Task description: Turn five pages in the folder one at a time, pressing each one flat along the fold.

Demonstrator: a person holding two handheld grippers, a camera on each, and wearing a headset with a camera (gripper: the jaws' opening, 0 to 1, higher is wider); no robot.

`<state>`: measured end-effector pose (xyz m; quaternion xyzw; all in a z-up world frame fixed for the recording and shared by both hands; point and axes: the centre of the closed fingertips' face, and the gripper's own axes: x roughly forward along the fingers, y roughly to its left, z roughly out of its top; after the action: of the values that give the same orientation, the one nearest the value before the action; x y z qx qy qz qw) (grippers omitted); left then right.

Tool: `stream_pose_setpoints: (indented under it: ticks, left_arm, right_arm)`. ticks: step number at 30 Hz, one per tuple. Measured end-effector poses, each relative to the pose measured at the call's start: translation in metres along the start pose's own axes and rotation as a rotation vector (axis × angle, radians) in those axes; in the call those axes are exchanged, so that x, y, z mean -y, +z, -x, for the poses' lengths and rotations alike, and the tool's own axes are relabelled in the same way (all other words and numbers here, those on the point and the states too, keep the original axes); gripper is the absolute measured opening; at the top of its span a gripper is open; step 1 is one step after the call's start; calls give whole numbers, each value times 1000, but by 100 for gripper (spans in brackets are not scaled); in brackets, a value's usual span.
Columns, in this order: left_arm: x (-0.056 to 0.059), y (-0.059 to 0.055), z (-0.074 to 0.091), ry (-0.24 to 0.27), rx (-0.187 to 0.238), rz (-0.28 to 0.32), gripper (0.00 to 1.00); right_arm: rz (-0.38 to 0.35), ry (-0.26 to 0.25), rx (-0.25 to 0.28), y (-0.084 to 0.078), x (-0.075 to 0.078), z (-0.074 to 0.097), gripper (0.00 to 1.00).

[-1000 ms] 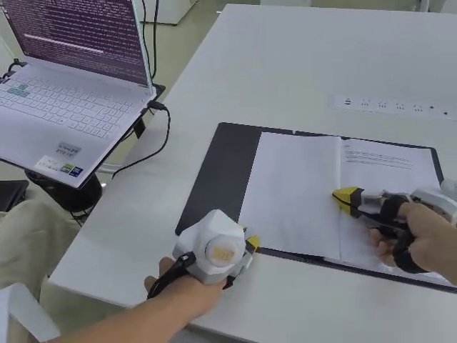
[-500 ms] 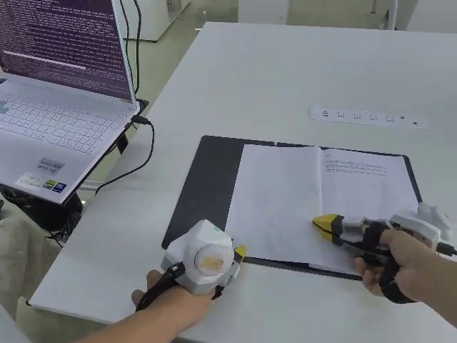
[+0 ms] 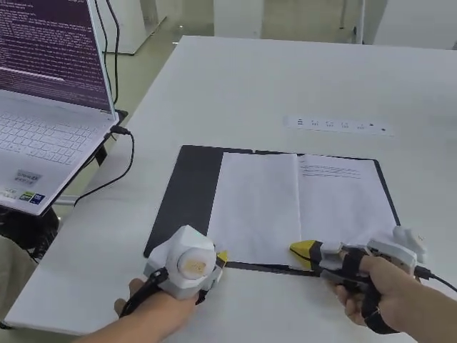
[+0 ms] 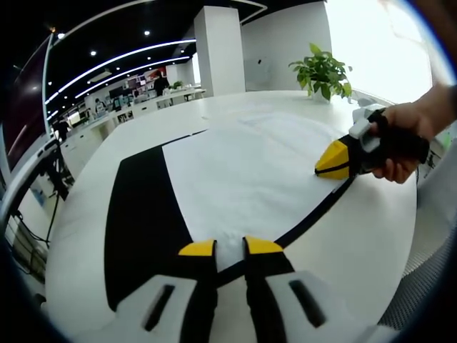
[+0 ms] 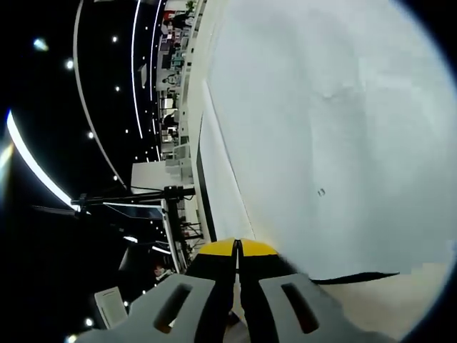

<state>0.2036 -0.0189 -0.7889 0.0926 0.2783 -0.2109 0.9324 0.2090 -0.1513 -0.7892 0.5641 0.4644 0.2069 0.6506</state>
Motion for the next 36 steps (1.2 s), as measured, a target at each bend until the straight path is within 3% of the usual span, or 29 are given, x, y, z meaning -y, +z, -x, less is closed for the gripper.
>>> stream_pose_setpoints:
  ticks: [9,15,17,18,21,24,26,28,29,30,34,36]
  left_arm:
    - [0,0,0,2,-3,1,12]
    - [2,0,0,9,-11,9,10]
    - [1,0,-1,18,-21,53,10]
    - [0,0,-1,19,-30,81,11]
    - [1,1,0,8,-68,84,12]
    - [5,-2,4,-1,-152,147,19]
    - [8,8,9,-15,-139,203,20]
    - [11,22,16,-23,-96,243,20]
    - [14,34,22,-39,-58,251,20]
    - [17,40,27,-51,-44,251,20]
    - [22,66,52,-59,14,282,22]
    - [23,75,64,-55,42,288,25]
  right_arm:
    - [-20,-21,-26,-22,7,13,0]
    - [-9,-64,-54,-38,12,36,0]
    - [-2,-57,-46,-38,6,45,0]
    - [3,-53,-40,-38,2,48,0]
    - [66,-31,-32,-40,-16,60,0]
    - [129,-35,6,-40,-31,77,0]
    - [182,-47,80,-34,-39,91,0]
    - [212,-31,114,-33,-50,104,0]
    - [235,-31,141,-31,-55,110,0]
    - [284,-36,194,-26,-61,118,0]
    - [378,-55,288,-18,-75,142,3]
    - [476,-105,338,-10,-77,156,9]
